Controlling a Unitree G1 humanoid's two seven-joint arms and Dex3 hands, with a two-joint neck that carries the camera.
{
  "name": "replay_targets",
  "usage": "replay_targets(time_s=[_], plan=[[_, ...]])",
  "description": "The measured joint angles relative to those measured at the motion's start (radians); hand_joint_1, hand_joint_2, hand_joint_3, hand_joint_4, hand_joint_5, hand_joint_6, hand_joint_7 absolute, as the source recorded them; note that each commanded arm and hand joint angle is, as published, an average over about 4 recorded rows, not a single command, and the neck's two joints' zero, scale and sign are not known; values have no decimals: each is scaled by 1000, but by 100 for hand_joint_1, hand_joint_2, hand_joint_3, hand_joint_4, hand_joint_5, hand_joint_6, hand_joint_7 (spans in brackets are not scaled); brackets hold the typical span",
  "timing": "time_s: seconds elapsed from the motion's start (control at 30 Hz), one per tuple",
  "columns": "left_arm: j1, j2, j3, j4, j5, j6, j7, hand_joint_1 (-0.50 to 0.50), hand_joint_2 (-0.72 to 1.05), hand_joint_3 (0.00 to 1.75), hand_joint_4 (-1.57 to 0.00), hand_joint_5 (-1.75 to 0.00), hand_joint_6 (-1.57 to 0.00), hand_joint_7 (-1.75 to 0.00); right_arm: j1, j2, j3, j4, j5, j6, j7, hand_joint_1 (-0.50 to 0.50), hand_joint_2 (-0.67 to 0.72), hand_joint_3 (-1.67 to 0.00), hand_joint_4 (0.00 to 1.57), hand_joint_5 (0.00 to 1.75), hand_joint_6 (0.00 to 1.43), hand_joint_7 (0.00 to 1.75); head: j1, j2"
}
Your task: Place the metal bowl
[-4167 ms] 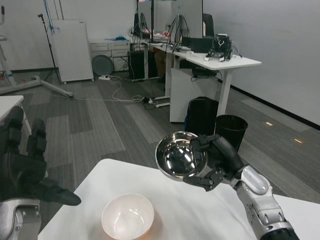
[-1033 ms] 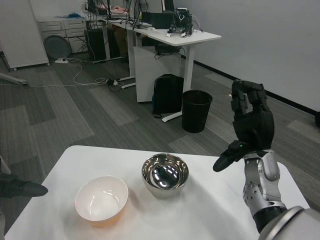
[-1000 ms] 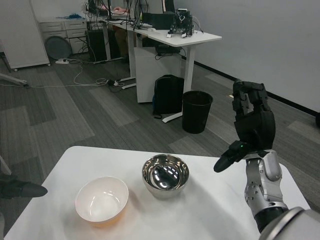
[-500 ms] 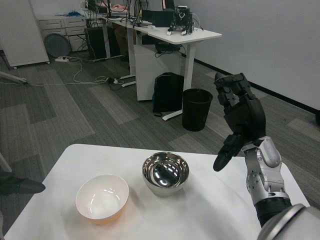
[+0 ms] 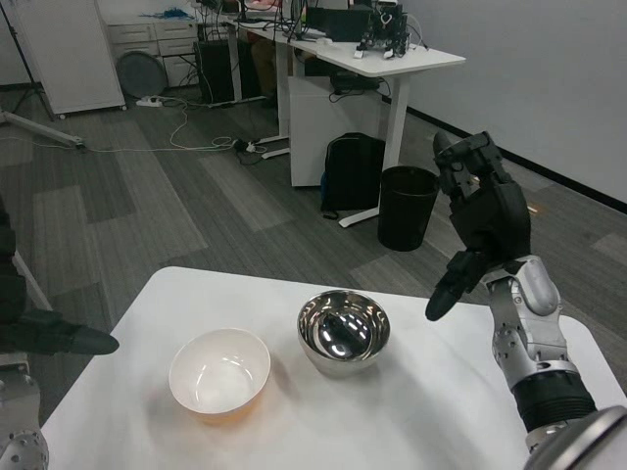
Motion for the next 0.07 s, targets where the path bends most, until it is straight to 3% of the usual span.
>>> replay_targets(time_s=[0.07], plan=[[0, 0, 0, -4, 1, 0, 0, -50, -64, 0, -20, -10, -8, -42, 0, -5, 8, 1, 3, -4, -5, -46, 47, 0, 0, 0, 0, 158, -5, -5]])
